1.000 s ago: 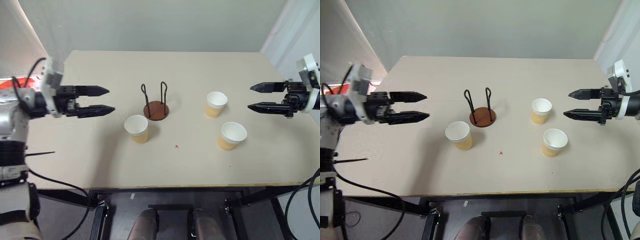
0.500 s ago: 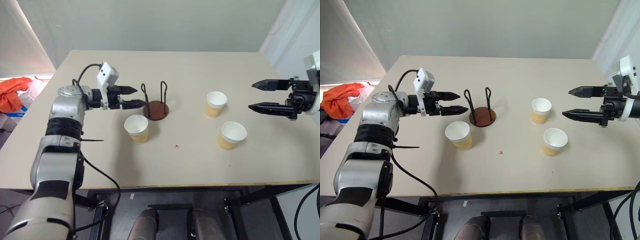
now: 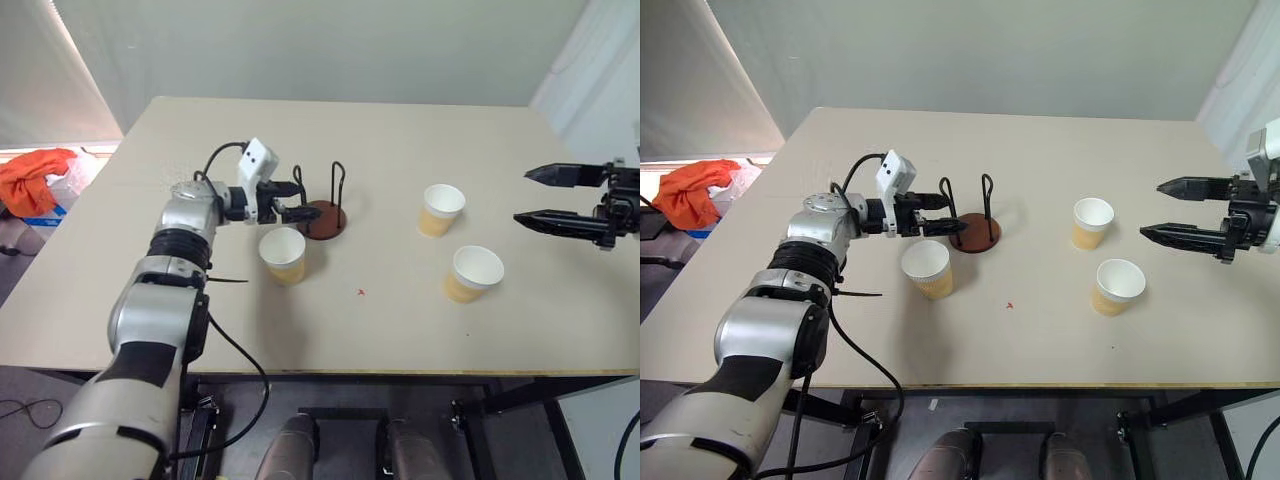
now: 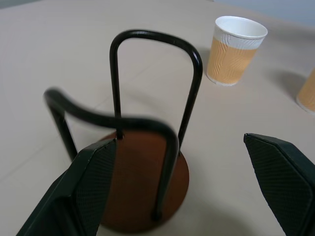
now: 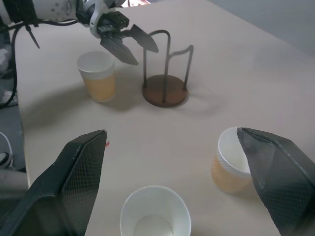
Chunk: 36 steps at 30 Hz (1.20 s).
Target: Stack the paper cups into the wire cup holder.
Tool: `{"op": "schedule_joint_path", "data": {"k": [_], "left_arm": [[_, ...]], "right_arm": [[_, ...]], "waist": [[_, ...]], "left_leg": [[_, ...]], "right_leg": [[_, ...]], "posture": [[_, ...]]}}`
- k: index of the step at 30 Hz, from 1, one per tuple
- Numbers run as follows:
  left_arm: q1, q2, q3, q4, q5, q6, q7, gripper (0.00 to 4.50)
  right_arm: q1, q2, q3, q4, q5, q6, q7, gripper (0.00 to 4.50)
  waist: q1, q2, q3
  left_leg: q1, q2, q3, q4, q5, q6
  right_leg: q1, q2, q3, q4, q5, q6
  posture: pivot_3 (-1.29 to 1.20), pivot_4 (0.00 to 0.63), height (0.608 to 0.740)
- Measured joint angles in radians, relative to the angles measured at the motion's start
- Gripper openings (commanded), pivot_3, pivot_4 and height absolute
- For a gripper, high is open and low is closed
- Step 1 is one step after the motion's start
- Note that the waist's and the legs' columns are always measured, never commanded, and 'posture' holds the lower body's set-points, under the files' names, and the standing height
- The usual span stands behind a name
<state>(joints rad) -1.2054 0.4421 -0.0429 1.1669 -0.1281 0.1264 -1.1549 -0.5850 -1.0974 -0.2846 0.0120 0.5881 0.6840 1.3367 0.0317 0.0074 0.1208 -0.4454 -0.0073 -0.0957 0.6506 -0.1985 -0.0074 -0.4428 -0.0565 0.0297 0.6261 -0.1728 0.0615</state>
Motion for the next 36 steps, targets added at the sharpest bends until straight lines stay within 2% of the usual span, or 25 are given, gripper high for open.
{"op": "schedule_joint_path", "data": {"k": [2,5,16,25,28,31,36], "left_arm": [[-0.016,-0.016,0.005,0.023,0.006,-0.012,0.027,4.50],[-0.031,-0.031,0.009,0.049,0.012,-0.018,0.054,3.94],[-0.034,-0.042,0.033,0.073,0.042,-0.034,0.064,0.01],[-0.042,-0.067,0.041,0.064,0.041,-0.015,-0.015,0.01],[-0.044,-0.089,0.045,0.006,0.025,0.013,-0.049,0.01],[-0.042,-0.111,0.031,-0.140,-0.003,0.084,-0.117,0.01],[0.075,-0.100,-0.033,-0.546,-0.055,0.251,-0.199,0.01]], "right_arm": [[0.020,-0.005,-0.011,-0.024,0.010,0.005,-0.011,4.48],[0.043,-0.012,-0.024,-0.048,0.021,0.016,-0.028,4.50],[0.067,-0.026,-0.054,-0.060,0.046,0.023,-0.051,4.50],[0.059,-0.026,-0.045,-0.050,0.045,0.000,-0.053,4.50],[0.041,-0.025,-0.035,-0.036,0.044,-0.011,-0.052,4.50],[0.016,-0.022,-0.016,-0.027,0.044,-0.022,-0.051,4.50],[0.016,-0.018,-0.001,-0.023,0.044,-0.024,-0.048,4.50]], "waist": [[0.000,0.000,0.000],[0.000,0.000,0.000],[0.000,0.000,0.000],[0.003,0.000,0.000],[0.004,0.000,0.000],[0.005,0.000,0.000],[0.005,0.001,-0.001]], "left_leg": [[0.000,0.000,0.001,0.000,0.000,0.000],[0.000,-0.001,0.002,0.001,0.001,0.000],[-0.004,-0.002,0.002,0.011,0.001,0.000],[-0.007,-0.004,0.002,0.015,0.000,0.003],[-0.008,-0.004,0.002,0.015,0.000,0.003],[-0.008,-0.004,0.002,0.015,0.000,0.003],[-0.007,-0.005,0.004,0.016,0.000,0.003]], "right_leg": [[0.000,0.000,0.000,0.000,-0.001,0.001],[0.001,0.000,0.001,0.000,-0.001,0.003],[0.001,0.001,0.002,0.000,-0.001,0.006],[0.001,0.000,0.003,-0.001,0.000,0.007],[0.001,0.000,0.003,-0.001,0.001,0.010],[0.001,0.000,0.003,-0.002,0.002,0.011],[0.001,0.000,0.003,-0.001,0.002,0.013]], "posture": [[0.00,0.150,0.740],[0.00,0.150,0.740],[0.00,0.150,0.740],[0.00,0.150,0.740],[0.00,0.150,0.740],[0.00,0.150,0.740],[0.00,0.150,0.740]]}}
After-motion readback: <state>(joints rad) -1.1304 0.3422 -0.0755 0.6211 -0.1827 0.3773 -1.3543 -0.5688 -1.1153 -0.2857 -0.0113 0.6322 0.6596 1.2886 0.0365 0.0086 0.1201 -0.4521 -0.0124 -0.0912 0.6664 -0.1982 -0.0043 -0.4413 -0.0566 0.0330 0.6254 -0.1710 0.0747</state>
